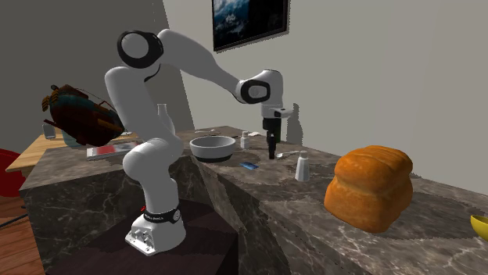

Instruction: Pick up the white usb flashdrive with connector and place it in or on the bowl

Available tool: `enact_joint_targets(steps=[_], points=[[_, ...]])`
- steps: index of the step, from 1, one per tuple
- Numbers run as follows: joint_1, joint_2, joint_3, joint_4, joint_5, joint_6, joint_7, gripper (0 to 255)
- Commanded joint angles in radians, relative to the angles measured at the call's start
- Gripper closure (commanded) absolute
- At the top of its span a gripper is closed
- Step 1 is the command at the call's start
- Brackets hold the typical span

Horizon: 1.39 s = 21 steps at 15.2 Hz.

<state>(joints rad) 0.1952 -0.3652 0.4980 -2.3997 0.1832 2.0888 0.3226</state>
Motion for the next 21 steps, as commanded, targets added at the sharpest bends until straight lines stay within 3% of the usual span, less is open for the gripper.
enact_joint_targets(steps=[1, 18, 21], points=[[0.0, -0.011, -0.006, 0.02, 0.0, -0.031, -0.003, 255], [-0.005, -0.056, -0.044, 0.212, -0.009, -0.267, -0.008, 255], [0.019, -0.12, -0.037, 0.168, 0.02, -0.282, 0.008, 255]])
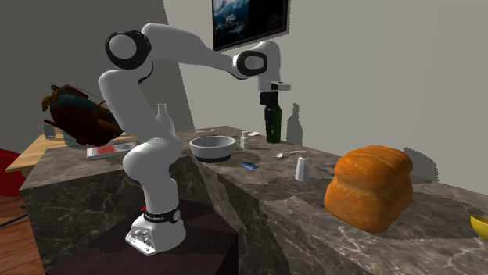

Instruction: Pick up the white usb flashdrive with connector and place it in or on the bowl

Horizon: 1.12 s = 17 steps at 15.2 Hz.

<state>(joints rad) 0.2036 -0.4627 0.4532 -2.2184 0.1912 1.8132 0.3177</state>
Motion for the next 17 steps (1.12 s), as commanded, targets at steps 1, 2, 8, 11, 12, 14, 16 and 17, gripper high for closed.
enact_joint_targets(steps=[1, 2, 8, 11, 12, 14, 16, 17], points=[[0.024, -0.053, 0.012, -0.034, 0.026, -0.015, 0.022, 255], [0.038, -0.084, 0.016, -0.053, 0.039, -0.024, 0.032, 255], [0.125, -0.255, 0.05, -0.146, 0.122, -0.089, 0.107, 255], [0.172, -0.331, 0.073, -0.176, 0.163, -0.128, 0.154, 255], [0.188, -0.355, 0.081, -0.184, 0.177, -0.141, 0.172, 255], [0.219, -0.4, 0.1, -0.196, 0.205, -0.168, 0.208, 255], [0.25, -0.441, 0.12, -0.203, 0.234, -0.196, 0.247, 255], [0.265, -0.46, 0.13, -0.205, 0.248, -0.209, 0.268, 255]])
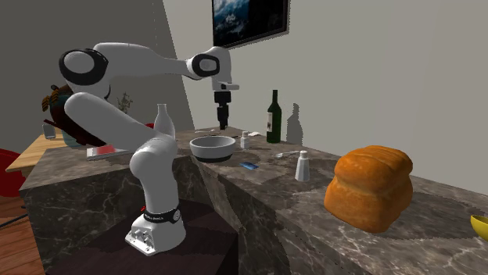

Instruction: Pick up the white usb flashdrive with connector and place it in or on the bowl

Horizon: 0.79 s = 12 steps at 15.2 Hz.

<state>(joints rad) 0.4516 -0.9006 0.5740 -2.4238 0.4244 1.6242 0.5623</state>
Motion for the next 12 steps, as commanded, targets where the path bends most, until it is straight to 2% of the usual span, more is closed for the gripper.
enact_joint_targets(steps=[1, 3, 12], points=[[0.032, -0.04, 0.021, 0.0, 0.03, -0.033, 0.044, 255], [0.073, -0.086, 0.055, 0.005, 0.072, -0.07, 0.107, 255], [0.094, -0.106, 0.11, -0.113, 0.123, 0.031, 0.098, 255]])
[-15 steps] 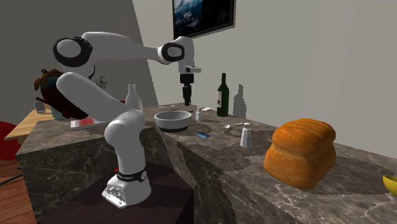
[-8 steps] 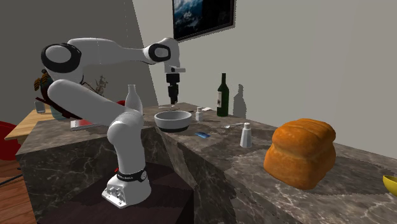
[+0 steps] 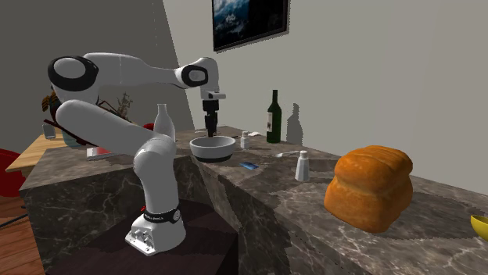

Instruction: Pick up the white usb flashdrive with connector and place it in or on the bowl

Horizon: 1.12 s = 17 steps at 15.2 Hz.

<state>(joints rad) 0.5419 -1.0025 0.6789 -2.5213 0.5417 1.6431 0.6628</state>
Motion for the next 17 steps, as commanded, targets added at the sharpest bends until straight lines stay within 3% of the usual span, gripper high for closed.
enact_joint_targets(steps=[1, 5, 13, 14, 17], points=[[0.006, -0.005, 0.012, -0.028, 0.012, 0.023, -0.003, 255], [0.014, -0.006, 0.04, -0.074, 0.038, 0.069, -0.007, 255], [0.014, -0.006, 0.04, -0.073, 0.037, 0.068, -0.007, 255], [0.014, -0.006, 0.04, -0.073, 0.037, 0.068, -0.007, 0], [0.014, -0.006, 0.04, -0.073, 0.037, 0.068, -0.007, 0]])
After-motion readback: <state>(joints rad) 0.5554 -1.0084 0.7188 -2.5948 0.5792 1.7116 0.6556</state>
